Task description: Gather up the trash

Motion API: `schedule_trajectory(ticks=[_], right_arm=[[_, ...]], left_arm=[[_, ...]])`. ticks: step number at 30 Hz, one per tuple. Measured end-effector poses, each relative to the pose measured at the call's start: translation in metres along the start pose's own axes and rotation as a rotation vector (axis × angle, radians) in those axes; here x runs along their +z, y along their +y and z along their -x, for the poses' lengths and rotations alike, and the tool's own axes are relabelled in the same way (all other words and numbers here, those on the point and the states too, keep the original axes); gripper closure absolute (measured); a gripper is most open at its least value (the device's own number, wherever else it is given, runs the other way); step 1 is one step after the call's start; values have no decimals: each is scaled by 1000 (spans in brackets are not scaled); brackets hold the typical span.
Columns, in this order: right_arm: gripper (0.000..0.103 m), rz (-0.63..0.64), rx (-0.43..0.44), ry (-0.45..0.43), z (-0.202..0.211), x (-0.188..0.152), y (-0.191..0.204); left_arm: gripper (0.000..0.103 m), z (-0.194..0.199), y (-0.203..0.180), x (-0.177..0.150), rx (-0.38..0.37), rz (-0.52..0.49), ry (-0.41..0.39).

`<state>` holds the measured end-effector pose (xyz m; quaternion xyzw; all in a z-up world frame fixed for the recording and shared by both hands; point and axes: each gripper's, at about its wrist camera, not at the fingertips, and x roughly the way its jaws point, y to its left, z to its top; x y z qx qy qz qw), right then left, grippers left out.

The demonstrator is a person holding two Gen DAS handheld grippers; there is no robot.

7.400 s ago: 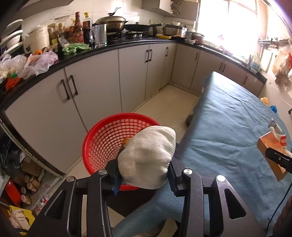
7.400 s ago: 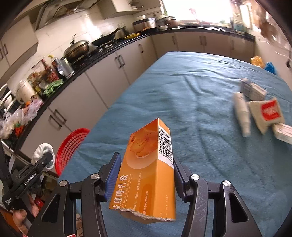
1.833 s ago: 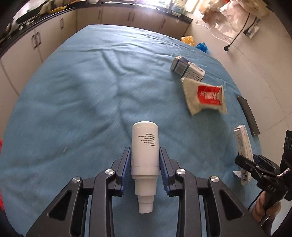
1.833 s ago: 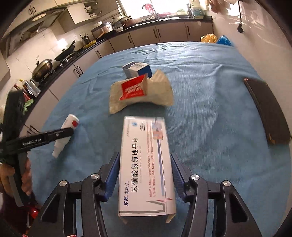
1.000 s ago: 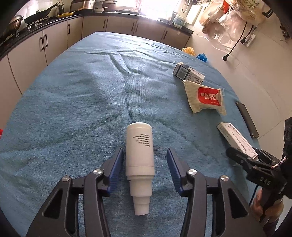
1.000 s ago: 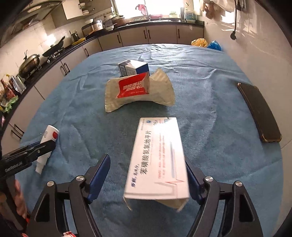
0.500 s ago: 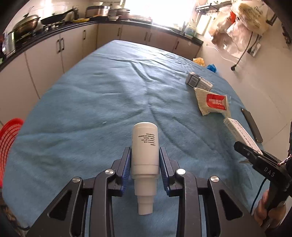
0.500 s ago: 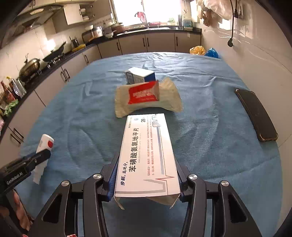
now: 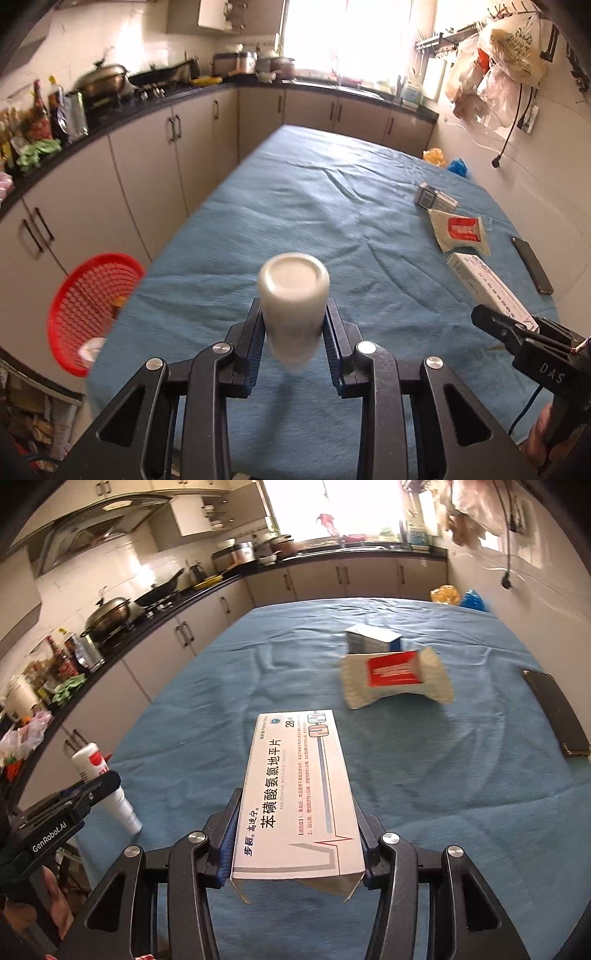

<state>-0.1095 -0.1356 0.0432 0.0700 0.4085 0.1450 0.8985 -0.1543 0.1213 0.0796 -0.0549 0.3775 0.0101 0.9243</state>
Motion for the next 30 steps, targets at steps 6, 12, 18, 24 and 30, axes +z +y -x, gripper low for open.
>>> schedule_trajectory(ticks=[6, 12, 18, 24, 30], right_arm=[[49, 40, 34, -8, -1, -5, 27], [49, 71, 68, -6, -7, -8, 49], [49, 103, 96, 5, -16, -8, 70], [49, 137, 117, 12, -24, -6, 90], [49, 174, 144, 24, -34, -3, 118]], left_arm=[[74, 13, 17, -4, 50, 3, -38], [74, 15, 38, -9, 81, 32, -41], [74, 12, 61, -13, 109, 77, -28], [74, 12, 83, -13, 124, 118, -26], [74, 15, 104, -14, 143, 146, -29]])
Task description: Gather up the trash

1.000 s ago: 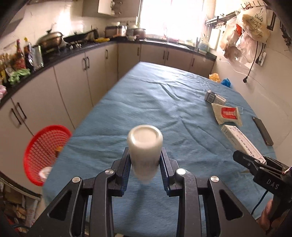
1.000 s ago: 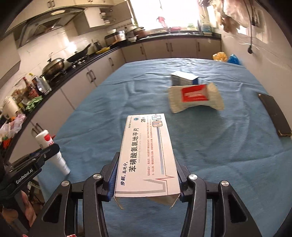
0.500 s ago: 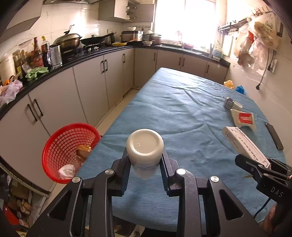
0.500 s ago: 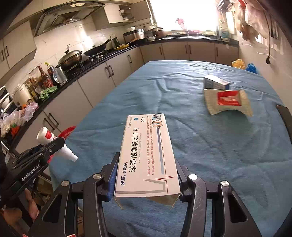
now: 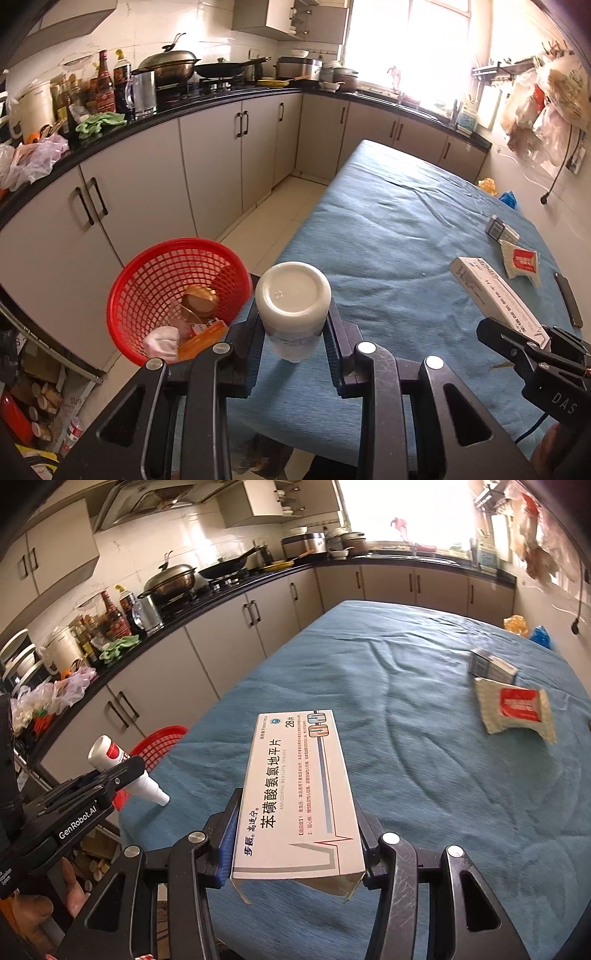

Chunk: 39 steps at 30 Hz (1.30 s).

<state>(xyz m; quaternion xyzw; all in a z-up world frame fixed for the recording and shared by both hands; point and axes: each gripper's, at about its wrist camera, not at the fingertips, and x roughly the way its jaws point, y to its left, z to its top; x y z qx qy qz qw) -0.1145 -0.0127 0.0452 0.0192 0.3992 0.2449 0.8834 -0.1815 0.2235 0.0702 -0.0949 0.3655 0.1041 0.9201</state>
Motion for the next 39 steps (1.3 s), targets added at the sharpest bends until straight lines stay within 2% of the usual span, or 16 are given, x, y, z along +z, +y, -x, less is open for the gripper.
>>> schedule_trajectory(ticks=[25, 33, 39], right_arm=[[49, 121, 136, 71, -60, 24, 93], [49, 135, 163, 85, -75, 29, 111], [49, 130, 187, 108, -90, 33, 120]], left_arm=[[74, 1, 95, 19, 85, 148, -8], [74, -3, 123, 22, 103, 207, -10], [74, -9, 131, 24, 108, 213, -6]])
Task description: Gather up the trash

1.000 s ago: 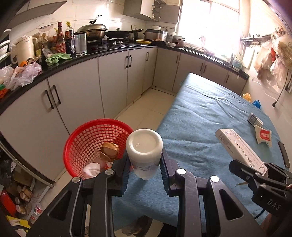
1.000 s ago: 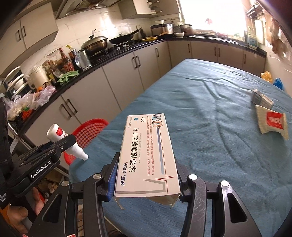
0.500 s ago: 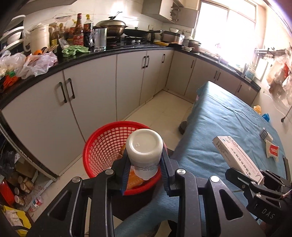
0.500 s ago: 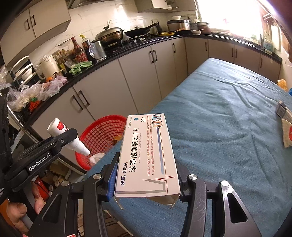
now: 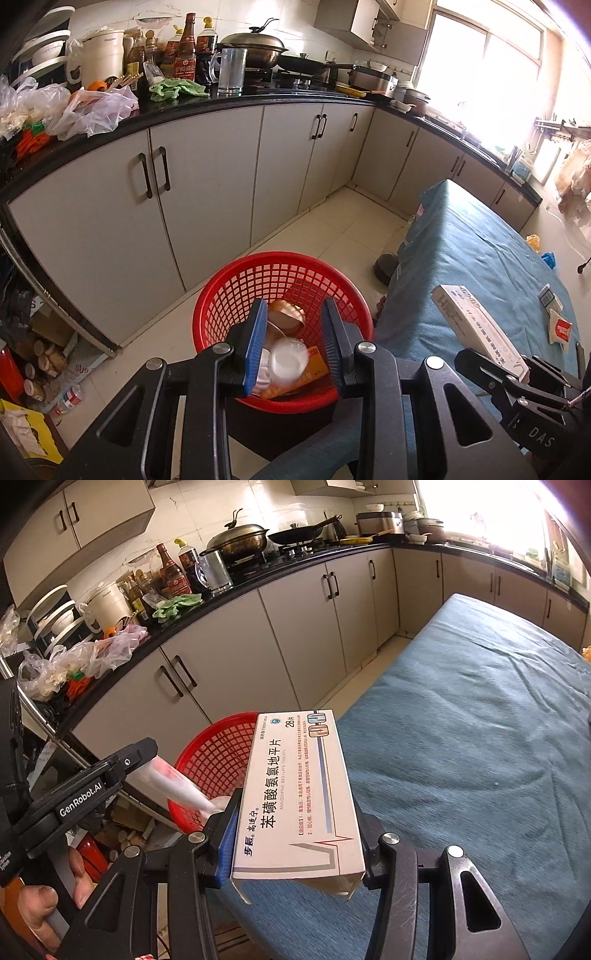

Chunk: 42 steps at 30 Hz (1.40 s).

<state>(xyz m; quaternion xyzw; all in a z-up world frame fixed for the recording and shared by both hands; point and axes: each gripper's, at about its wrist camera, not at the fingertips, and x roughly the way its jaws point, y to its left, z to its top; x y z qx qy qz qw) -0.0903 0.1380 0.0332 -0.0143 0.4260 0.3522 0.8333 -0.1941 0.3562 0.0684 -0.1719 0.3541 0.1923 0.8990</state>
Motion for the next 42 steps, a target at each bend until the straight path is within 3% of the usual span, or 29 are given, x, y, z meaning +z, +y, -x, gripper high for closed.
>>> schedule_trajectory(ticks=[20, 31, 36, 40, 42], right_arm=[[49, 27, 35, 39, -39, 19, 17], [49, 49, 60, 89, -76, 35, 38], [49, 49, 67, 106, -90, 37, 45], [48, 32, 85, 126, -98, 38, 46], [41, 17, 94, 125, -99, 38, 45]], left_arm=[[75, -30, 27, 6, 45, 50, 46], [74, -28, 43, 3, 84, 67, 40], [61, -26, 52, 2, 101, 87, 30], [57, -26, 55, 1, 108, 90, 30], [50, -26, 57, 0, 111, 92, 29]])
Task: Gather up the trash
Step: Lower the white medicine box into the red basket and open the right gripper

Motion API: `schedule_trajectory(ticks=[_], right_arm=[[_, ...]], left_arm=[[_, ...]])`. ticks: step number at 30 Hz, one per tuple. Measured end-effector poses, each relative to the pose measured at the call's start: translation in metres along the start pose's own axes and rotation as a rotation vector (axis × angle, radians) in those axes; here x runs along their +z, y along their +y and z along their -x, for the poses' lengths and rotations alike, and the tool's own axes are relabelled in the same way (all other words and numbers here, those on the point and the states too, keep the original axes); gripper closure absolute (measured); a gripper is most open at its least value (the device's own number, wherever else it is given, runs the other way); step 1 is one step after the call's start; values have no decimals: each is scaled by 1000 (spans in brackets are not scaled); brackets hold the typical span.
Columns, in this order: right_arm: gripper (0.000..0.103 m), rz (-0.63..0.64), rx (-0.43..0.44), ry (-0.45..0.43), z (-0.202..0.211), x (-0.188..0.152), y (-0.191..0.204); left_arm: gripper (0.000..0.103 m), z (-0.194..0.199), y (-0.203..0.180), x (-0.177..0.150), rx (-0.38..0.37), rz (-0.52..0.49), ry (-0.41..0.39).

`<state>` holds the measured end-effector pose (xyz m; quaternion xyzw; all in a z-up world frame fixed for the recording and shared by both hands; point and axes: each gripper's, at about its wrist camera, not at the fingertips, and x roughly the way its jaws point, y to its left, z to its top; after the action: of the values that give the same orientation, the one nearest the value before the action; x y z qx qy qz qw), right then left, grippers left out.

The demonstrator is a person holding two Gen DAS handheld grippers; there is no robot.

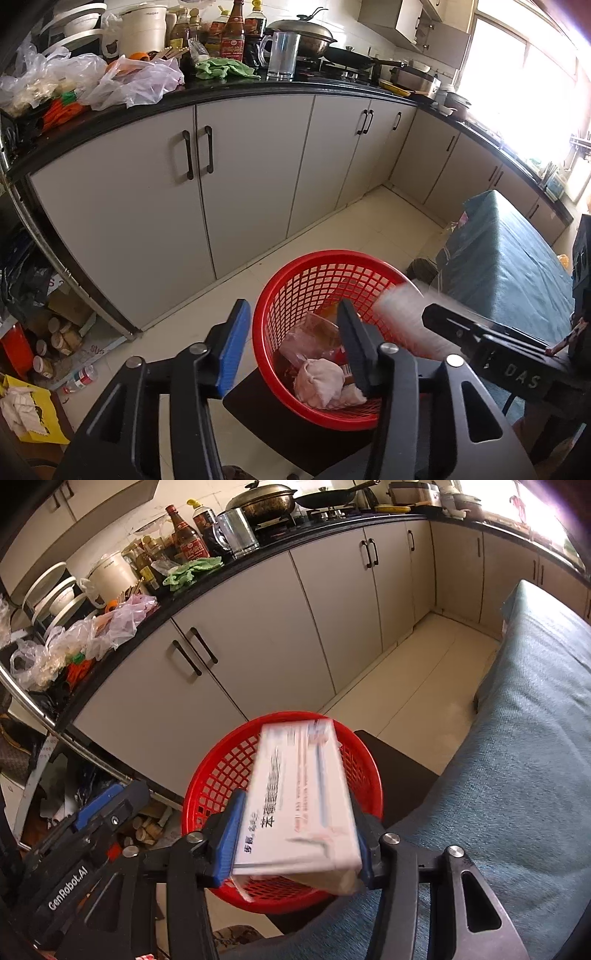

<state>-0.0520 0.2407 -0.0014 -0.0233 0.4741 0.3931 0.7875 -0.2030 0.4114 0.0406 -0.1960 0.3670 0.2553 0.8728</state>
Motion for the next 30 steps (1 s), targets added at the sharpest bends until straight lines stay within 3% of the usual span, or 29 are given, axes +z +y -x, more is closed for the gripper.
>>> schedule_trajectory(ticks=[9, 21, 30], right_arm=[[31, -17, -8, -43, 17, -3, -5], [27, -93, -40, -84, 57, -23, -39], [25, -154, -74, -145, 106, -48, -79]], left_arm=[[36, 7, 0, -2, 4, 6, -12], [29, 31, -21, -6, -15, -33, -31], [27, 57, -67, -18, -50, -123, -49]])
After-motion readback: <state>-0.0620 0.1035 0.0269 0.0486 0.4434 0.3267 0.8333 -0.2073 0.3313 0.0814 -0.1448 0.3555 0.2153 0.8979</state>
